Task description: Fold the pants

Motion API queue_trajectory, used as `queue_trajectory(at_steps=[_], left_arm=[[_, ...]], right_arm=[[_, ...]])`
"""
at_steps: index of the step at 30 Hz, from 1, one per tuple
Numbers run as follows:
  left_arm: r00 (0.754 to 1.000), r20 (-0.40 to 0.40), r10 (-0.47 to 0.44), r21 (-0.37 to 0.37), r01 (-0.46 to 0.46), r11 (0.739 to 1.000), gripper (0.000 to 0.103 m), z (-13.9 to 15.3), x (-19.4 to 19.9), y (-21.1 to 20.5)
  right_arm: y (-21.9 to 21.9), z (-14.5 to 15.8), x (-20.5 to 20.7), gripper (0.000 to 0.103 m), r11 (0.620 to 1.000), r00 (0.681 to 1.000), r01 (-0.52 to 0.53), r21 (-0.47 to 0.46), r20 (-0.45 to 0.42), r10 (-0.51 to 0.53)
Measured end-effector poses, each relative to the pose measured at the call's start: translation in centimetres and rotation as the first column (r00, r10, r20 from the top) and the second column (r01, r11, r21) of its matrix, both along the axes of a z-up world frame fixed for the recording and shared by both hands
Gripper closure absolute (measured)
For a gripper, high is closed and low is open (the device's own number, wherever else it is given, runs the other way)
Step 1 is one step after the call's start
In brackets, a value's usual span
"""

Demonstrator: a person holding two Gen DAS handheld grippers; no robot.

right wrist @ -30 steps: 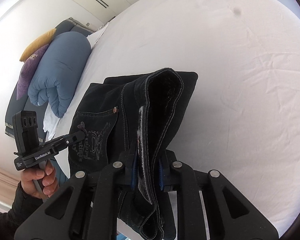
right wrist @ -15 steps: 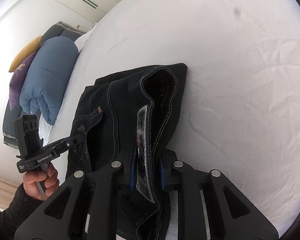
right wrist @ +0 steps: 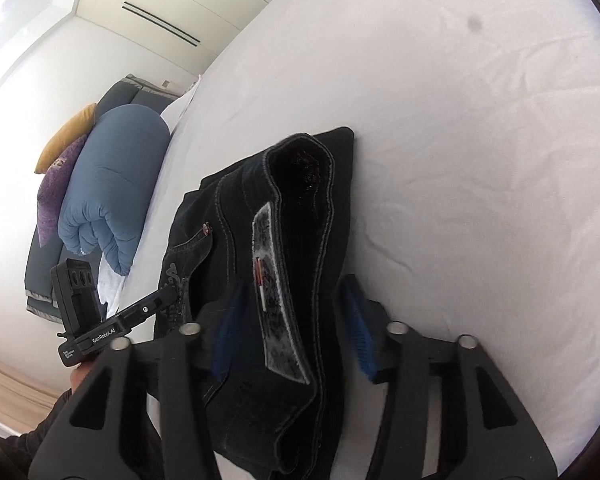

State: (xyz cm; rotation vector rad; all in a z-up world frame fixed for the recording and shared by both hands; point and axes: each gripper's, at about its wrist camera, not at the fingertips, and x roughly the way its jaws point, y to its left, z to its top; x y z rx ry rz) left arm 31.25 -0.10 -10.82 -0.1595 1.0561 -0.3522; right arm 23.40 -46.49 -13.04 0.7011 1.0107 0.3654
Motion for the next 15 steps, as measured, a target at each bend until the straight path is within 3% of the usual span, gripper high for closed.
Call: queue_trajectory(at_steps=[3, 6, 10, 13, 15], left_arm=[[0.994, 0.092, 0.056, 0.018, -0.058, 0.998, 0.009, 2.3, -2.1, 0.8], [0.959, 0.264, 0.103, 0.093, -0.132, 0.987, 0.0, 5.7, -5.7, 1.1], [0.86, 0.502, 0.091, 0.202, -0.219, 0.955, 0.0, 10.8, -11.3, 0.1], [0.765, 0.639, 0.08, 0.197, -0.264, 0.944, 0.0, 14.6, -15.7, 1.1], [0.709, 0.7, 0.086, 0.187, -0.298, 0.936, 0.0, 17.3, -18.4, 1.0]], right_arm=[[-0.2, 1.6, -1.9, 0.029, 0.996, 0.999, 0.033, -0.088, 0.025, -0.031], [0.0, 3.2, -4.3, 0.029, 0.988, 0.996, 0.076, -0.138, 0.049, -0.07], [0.9, 7.0, -8.9, 0.029, 0.952, 0.979, 0.174, -0.254, 0.148, -0.139], [2.3, 11.2, -12.6, 0.029, 0.89, 0.945, 0.269, -0.369, 0.279, -0.171], [2.9, 14.6, -15.4, 0.026, 0.843, 0.903, 0.341, -0.415, 0.395, -0.17]])
